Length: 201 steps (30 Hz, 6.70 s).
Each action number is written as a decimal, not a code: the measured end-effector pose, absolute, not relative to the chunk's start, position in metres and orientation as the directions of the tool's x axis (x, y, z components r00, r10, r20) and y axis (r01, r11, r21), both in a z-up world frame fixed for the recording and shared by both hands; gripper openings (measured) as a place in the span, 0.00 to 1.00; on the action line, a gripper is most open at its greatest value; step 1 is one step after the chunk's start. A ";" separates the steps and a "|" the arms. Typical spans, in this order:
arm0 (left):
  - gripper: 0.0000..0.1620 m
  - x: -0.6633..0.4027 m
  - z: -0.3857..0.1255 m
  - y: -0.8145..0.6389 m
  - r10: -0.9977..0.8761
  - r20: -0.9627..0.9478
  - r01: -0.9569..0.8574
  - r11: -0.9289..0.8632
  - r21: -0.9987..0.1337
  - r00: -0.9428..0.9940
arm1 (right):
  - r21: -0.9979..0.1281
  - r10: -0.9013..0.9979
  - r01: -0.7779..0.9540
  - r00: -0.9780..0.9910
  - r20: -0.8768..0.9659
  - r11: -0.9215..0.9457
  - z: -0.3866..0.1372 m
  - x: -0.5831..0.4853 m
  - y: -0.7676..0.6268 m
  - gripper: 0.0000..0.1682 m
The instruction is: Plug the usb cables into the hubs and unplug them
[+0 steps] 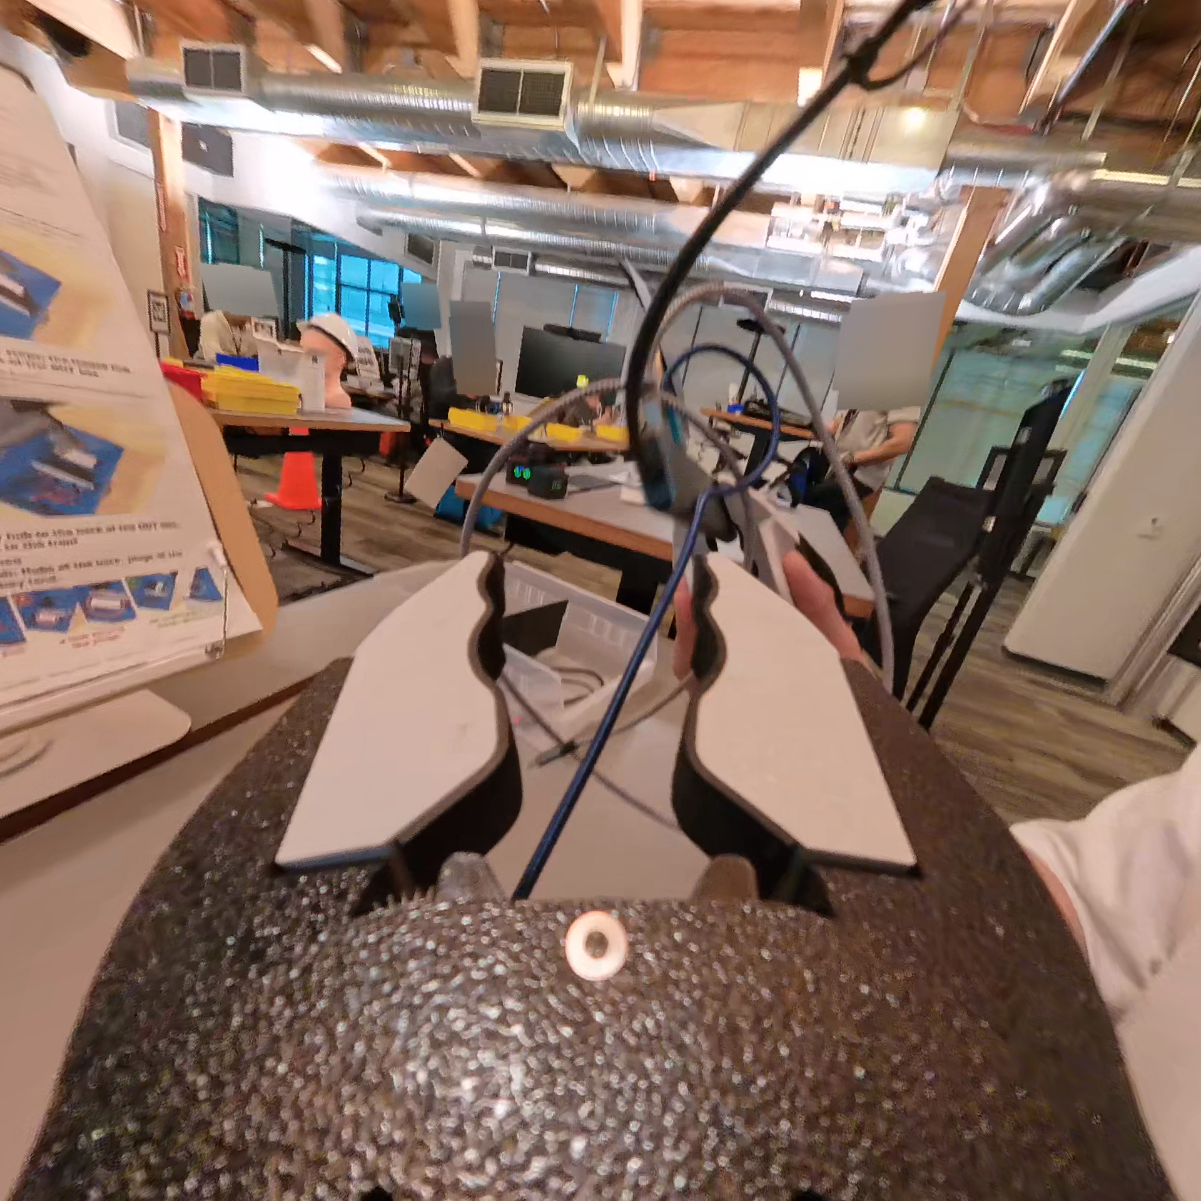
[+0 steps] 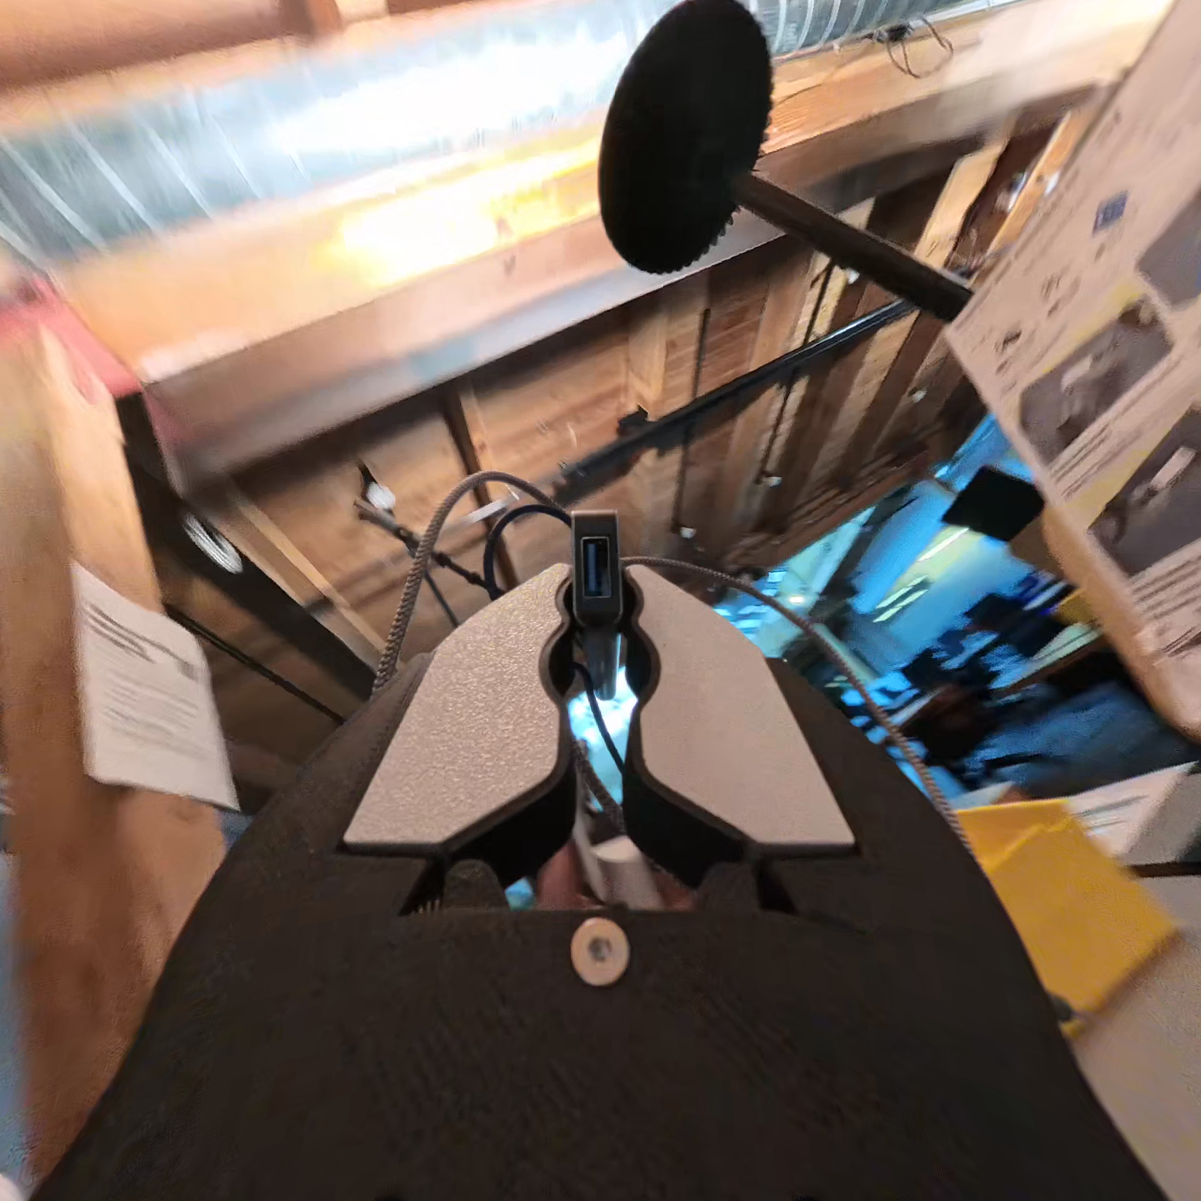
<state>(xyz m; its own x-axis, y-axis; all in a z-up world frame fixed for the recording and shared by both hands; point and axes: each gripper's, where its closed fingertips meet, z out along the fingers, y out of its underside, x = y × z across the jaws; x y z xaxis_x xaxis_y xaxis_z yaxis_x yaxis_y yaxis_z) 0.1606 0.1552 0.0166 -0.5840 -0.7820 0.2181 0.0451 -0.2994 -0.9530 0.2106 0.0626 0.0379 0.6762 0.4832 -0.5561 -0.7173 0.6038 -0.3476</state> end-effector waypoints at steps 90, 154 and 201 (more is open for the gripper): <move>0.01 0.148 0.024 0.225 -0.967 -0.090 -0.402 0.183 -0.897 -0.238 | -0.280 0.261 -0.550 0.708 -0.657 0.787 -0.021 0.275 -0.053 0.06; 0.07 0.146 -0.087 0.089 -0.372 0.496 -0.614 0.357 -0.704 -0.784 | -0.984 0.384 -0.176 0.907 -0.176 -0.035 -0.115 0.134 0.094 0.07; 0.06 0.176 -0.098 0.111 -0.546 0.570 -0.594 -0.156 -0.789 -0.614 | -0.864 0.125 -0.503 0.860 -0.495 0.032 -0.102 0.240 0.034 0.18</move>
<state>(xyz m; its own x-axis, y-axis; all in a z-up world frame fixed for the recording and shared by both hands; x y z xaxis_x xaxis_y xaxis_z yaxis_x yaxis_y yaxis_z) 0.1757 0.1110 -0.0979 -0.6135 -0.5464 0.5701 -0.5943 -0.1560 -0.7890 0.2396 0.0337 -0.1020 0.8596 0.1255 -0.4954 -0.5026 0.0321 -0.8639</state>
